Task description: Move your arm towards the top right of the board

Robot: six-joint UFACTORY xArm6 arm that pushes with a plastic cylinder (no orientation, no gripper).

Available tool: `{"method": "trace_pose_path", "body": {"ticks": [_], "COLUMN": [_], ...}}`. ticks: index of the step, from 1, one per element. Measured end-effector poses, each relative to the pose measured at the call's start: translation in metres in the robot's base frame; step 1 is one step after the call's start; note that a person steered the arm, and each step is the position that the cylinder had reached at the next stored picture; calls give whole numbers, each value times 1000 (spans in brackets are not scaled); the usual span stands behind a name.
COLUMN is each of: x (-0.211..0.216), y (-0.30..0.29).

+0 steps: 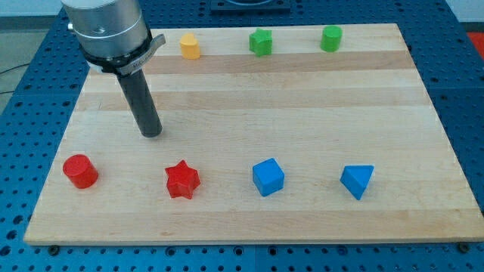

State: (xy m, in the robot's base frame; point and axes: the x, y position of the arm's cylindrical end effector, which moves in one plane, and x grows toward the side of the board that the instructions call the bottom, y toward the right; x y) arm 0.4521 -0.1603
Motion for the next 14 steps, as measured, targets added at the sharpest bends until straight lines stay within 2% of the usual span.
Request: {"method": "trace_pose_path", "body": {"ticks": [3, 5, 7, 9, 10, 11, 12, 13, 14], "x": [0, -17, -18, -27, -25, -5, -5, -41, -72], "y": [0, 72, 79, 133, 136, 89, 89, 131, 278]}}
